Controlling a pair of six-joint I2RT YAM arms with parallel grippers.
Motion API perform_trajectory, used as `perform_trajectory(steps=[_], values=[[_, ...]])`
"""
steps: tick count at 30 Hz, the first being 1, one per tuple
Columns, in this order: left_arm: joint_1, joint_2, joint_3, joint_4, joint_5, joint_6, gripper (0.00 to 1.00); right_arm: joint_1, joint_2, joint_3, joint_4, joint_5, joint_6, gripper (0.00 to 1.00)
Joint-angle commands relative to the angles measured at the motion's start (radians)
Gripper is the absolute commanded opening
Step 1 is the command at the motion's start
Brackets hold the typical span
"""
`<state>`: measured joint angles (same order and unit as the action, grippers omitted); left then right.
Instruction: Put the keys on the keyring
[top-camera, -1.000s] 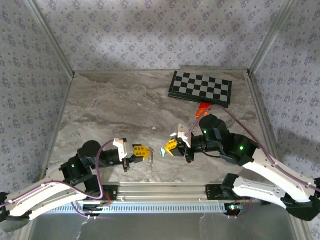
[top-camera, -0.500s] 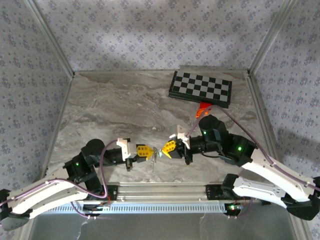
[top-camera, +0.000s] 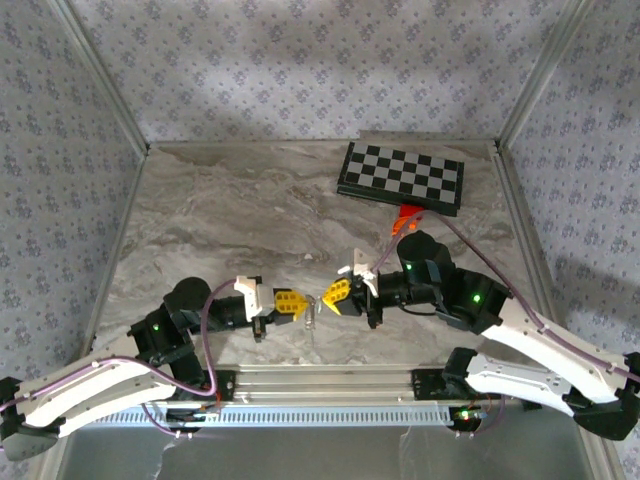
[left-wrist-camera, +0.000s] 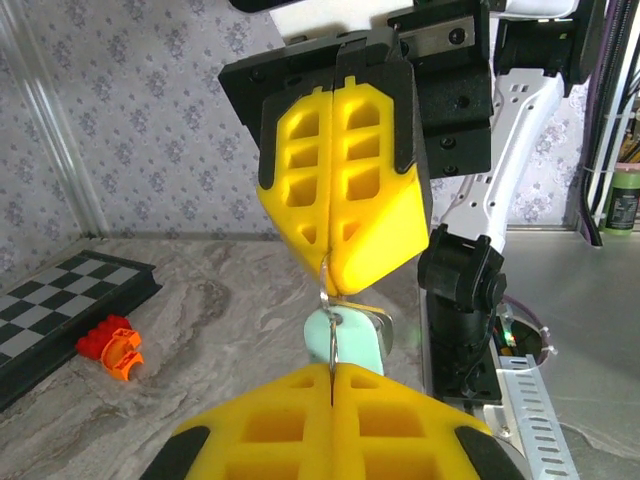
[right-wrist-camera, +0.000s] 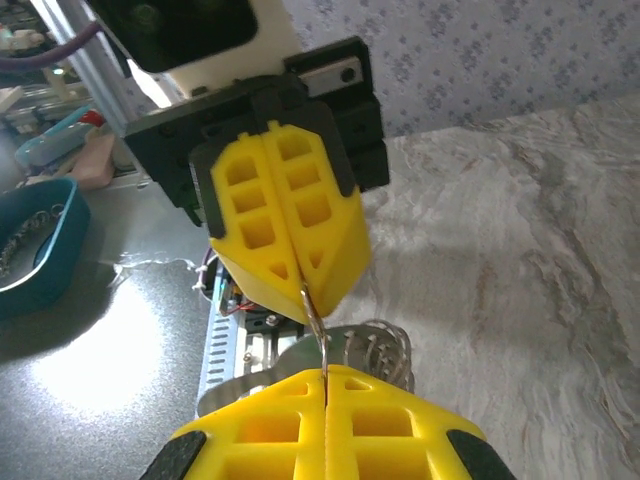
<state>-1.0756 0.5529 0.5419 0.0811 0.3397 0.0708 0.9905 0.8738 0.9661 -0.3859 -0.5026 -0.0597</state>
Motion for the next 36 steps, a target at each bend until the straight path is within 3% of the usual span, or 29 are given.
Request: perform_trajectory(steps=[1,8,13,24,36], values=[[0.000,-0.029,0.025,0.037,-0.062,0.018,0.00,-0.018,-0.010,-0.016,-0.075,0.144,0.061,0.00],[0.000,-0.081,-0.011,0.028,-0.155,0.005,0.00,-0.141,0.036,-0.078,-0.167,0.215,0.167,0.00],[0.000,-0.097,-0.026,0.029,-0.176,0.000,0.00,-0.175,0.138,-0.096,-0.209,0.416,0.233,0.00],[0.000,-0.096,-0.025,0.014,-0.186,0.017,0.00,-0.144,0.321,-0.201,-0.083,0.435,0.366,0.00],[0.002,-0.055,-0.042,0.055,-0.182,0.026,0.00,-0.119,0.477,-0.185,-0.147,0.424,0.393,0.00]])
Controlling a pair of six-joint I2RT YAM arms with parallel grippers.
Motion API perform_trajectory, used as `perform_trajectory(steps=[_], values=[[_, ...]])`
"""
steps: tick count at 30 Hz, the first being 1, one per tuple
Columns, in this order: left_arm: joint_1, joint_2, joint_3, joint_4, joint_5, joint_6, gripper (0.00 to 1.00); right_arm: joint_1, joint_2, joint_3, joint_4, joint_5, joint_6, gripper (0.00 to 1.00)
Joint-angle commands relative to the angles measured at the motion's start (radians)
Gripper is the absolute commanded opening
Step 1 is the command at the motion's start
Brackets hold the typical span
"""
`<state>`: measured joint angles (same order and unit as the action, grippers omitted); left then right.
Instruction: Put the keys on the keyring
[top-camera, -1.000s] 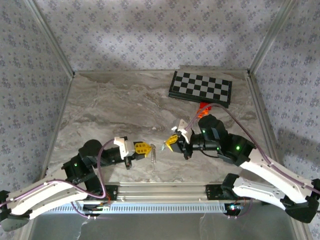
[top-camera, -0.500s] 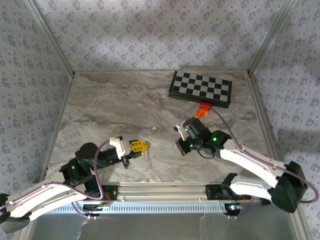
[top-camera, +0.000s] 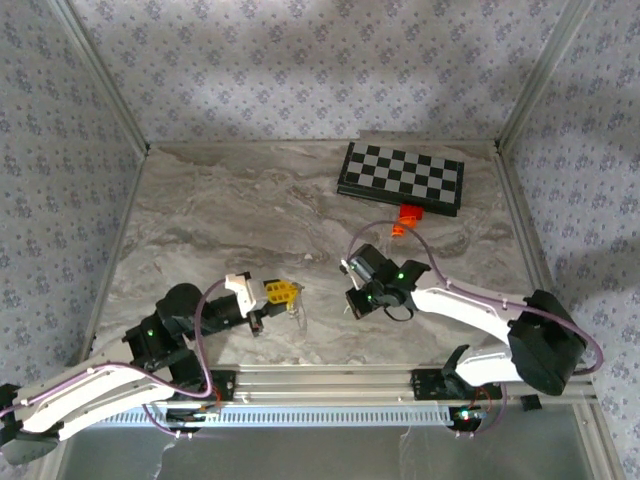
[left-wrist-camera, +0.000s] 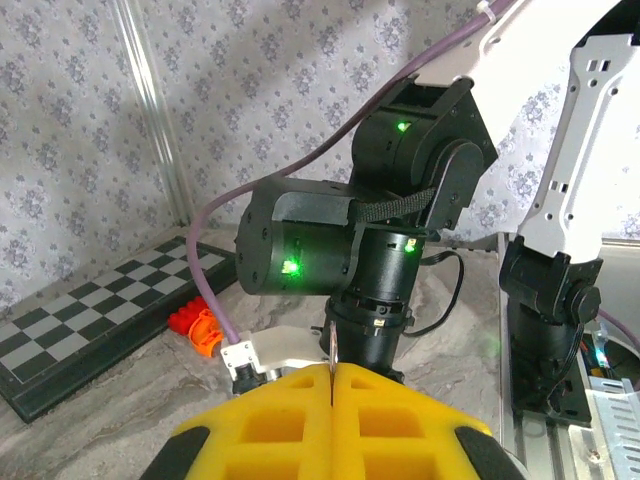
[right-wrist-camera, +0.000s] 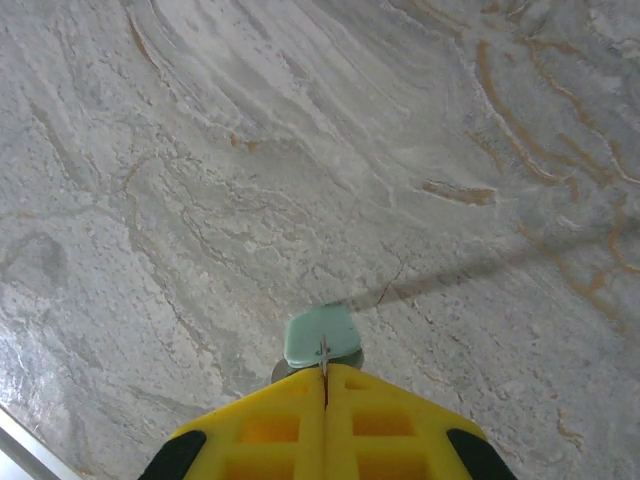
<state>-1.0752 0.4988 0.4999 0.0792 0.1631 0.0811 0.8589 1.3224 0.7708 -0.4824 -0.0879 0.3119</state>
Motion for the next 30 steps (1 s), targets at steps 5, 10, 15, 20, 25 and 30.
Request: perform_trajectory(steps=[5,10,15,20,25,30], values=[[0.001,0.009,-0.006,0.062,0.000,0.021,0.00,0.039,0.064,0.013,-0.089,0.025,0.027,0.00],[0.001,0.021,-0.022,0.091,0.003,0.022,0.00,0.065,0.087,0.003,-0.145,0.027,0.053,0.00],[0.001,0.023,-0.026,0.087,0.002,0.026,0.00,0.090,0.067,-0.004,-0.172,0.035,0.077,0.00],[0.003,0.017,-0.024,0.073,-0.002,0.031,0.00,0.102,0.031,-0.014,-0.189,0.040,0.112,0.00],[0.003,0.011,-0.027,0.074,-0.001,0.031,0.00,0.109,0.010,-0.041,-0.196,0.043,0.134,0.00],[0.003,0.002,-0.026,0.068,0.002,0.030,0.00,0.105,0.018,-0.080,-0.166,0.030,0.141,0.00]])
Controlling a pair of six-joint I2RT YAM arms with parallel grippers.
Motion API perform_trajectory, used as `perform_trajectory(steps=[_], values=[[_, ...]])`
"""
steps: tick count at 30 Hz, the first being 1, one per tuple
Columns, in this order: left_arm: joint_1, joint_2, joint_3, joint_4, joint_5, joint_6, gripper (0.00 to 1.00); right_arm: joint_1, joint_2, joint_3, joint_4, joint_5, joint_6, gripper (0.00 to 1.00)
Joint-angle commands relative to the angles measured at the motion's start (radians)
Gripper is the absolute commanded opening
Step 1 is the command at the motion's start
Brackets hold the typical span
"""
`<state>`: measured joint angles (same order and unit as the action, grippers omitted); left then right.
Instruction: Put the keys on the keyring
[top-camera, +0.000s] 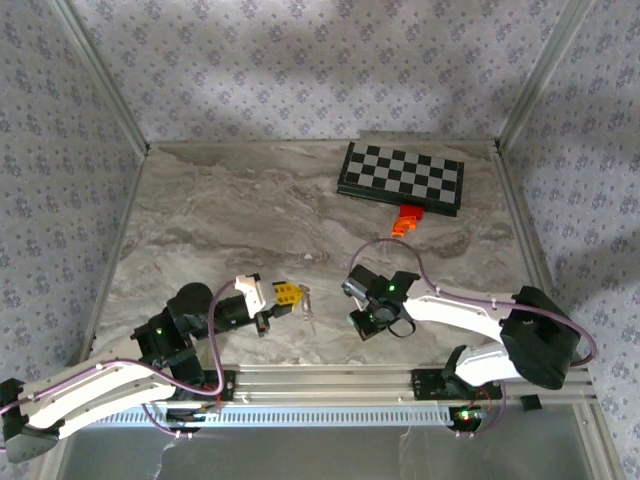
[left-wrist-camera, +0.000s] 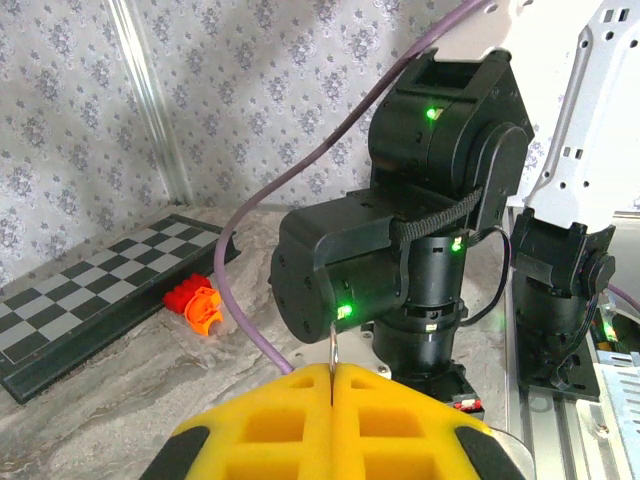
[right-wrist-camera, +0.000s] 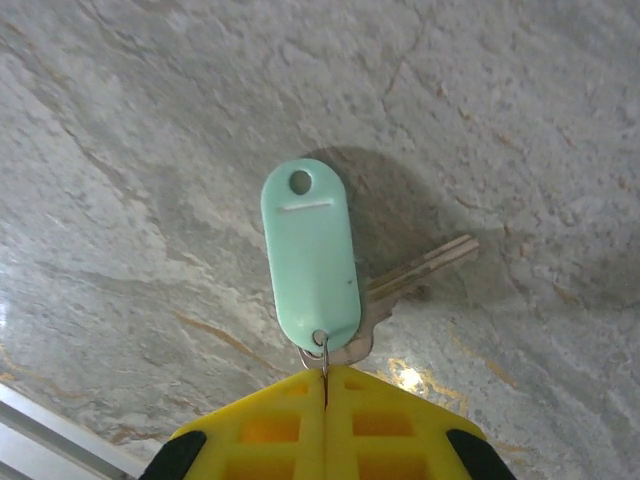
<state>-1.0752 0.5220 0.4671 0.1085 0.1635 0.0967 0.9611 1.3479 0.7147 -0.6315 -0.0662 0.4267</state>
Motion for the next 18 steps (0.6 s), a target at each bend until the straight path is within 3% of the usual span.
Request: perform_trajectory(steps=[1,12,18], values=[[0.003,-0.025,0.005,0.036,0.002,0.014,0.00,0.004,-0.007,-0.028,-0.014,0.006,0.029,0.00],[0.003,-0.028,0.003,0.039,0.001,0.008,0.00,-0.010,-0.010,-0.055,0.012,-0.032,0.033,0.00],[0.003,-0.030,0.000,0.038,0.002,0.008,0.00,-0.029,-0.058,-0.056,-0.009,-0.043,0.051,0.22]])
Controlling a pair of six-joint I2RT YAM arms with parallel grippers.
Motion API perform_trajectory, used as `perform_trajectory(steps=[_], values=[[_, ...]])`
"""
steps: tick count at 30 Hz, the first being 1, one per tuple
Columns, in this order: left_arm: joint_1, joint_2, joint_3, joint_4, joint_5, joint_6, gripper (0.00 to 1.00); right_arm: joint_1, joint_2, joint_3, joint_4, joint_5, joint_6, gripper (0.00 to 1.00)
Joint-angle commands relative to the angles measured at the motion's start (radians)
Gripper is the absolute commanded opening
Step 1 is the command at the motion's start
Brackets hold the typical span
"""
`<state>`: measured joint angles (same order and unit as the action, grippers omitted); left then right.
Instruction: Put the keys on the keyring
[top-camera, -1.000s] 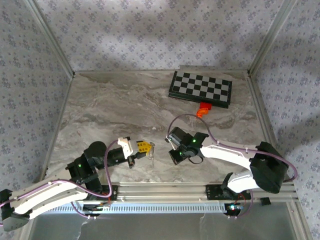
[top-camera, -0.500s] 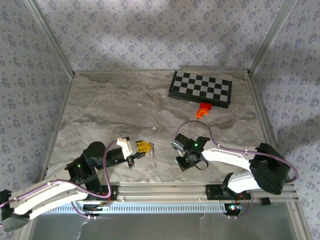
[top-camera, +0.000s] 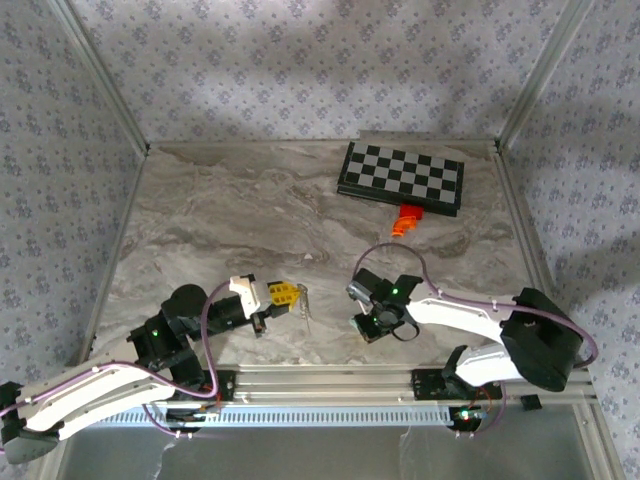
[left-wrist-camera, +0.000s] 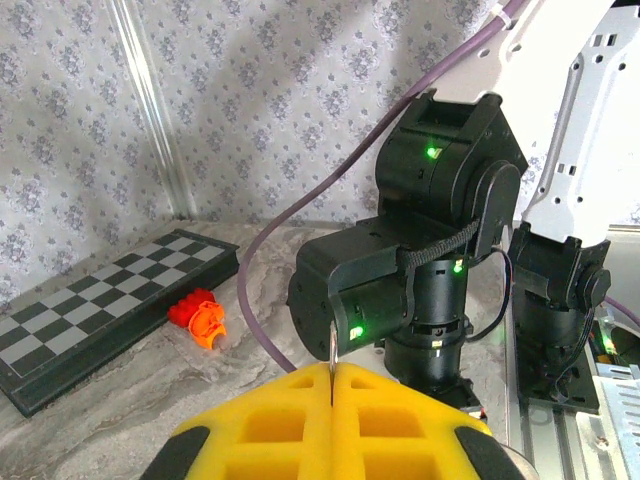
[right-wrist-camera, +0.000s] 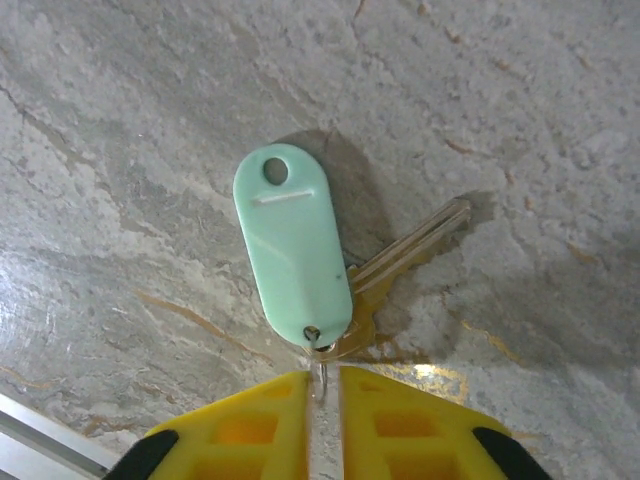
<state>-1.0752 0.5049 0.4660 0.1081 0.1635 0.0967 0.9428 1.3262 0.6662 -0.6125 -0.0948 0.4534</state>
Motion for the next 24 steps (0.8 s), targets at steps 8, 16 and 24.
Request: perform_trajectory(steps=[8,16,24], values=[[0.003,-0.011,-0.001,0.042,0.002,0.010,0.00,-0.082,-0.152,-0.057,0.007,-0.098,0.067,0.35],[0.003,-0.004,-0.001,0.051,0.003,0.012,0.00,-0.120,-0.160,-0.073,0.051,-0.123,0.036,0.37],[0.004,0.003,0.006,0.052,0.005,0.015,0.00,-0.089,-0.069,-0.015,0.020,-0.092,-0.004,0.30]])
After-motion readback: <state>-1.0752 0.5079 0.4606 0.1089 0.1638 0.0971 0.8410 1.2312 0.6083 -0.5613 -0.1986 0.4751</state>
